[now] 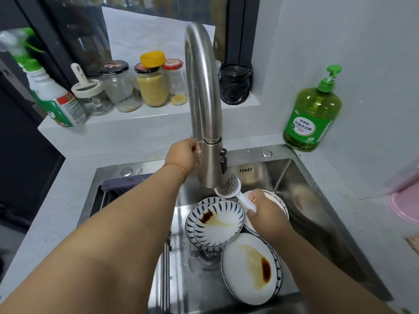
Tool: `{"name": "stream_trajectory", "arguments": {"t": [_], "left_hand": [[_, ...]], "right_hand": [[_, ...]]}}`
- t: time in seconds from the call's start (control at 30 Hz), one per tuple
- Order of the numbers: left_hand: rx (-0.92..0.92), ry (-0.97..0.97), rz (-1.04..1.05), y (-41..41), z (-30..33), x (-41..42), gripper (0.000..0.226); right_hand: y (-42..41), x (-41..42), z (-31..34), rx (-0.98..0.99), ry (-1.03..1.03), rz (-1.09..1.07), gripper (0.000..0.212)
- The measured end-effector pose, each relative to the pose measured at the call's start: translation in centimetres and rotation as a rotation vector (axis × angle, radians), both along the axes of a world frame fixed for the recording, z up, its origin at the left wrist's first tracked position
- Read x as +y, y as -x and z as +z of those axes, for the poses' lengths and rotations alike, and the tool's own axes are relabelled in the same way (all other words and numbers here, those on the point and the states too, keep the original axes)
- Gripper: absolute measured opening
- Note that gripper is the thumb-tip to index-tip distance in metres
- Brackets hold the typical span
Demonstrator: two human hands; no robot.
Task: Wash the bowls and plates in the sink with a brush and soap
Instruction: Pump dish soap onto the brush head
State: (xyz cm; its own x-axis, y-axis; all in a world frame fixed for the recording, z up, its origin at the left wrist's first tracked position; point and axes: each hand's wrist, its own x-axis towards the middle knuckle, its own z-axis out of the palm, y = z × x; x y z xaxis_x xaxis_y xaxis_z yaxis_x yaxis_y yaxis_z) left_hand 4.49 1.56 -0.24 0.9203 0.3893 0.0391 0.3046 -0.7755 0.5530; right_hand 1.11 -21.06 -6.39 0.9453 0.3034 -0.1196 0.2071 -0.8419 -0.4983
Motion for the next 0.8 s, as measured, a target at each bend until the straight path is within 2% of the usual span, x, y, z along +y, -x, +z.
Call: {"name": "stream_trajectory", "arguments": {"t": [0.03,0.13,0.37,0.8], "left_hand": [[-0.011,0.014,0.010,0.0,-0.3,0.5,0.033],[-0.008,0.020,0.030,0.3,-1.3,2.0,0.018],[-0.061,0.162,0.070,0.8,-2.8,2.8,0.015],[-0.100,0.157,0.123,1.5,-3.8,2.3,0.011]], "right_hand": [[0.6,0.2,0.2,0.030,-0.051,0.031,0.011],[2.0,0.4,0.3,0.088,-0.177,0.054,0.011],[3.7,0.4,0.6,0.061,-0.227,0.046,0.015],[5.0,-0.6,1.1,0.062,-0.256,0.003,0.013]]}}
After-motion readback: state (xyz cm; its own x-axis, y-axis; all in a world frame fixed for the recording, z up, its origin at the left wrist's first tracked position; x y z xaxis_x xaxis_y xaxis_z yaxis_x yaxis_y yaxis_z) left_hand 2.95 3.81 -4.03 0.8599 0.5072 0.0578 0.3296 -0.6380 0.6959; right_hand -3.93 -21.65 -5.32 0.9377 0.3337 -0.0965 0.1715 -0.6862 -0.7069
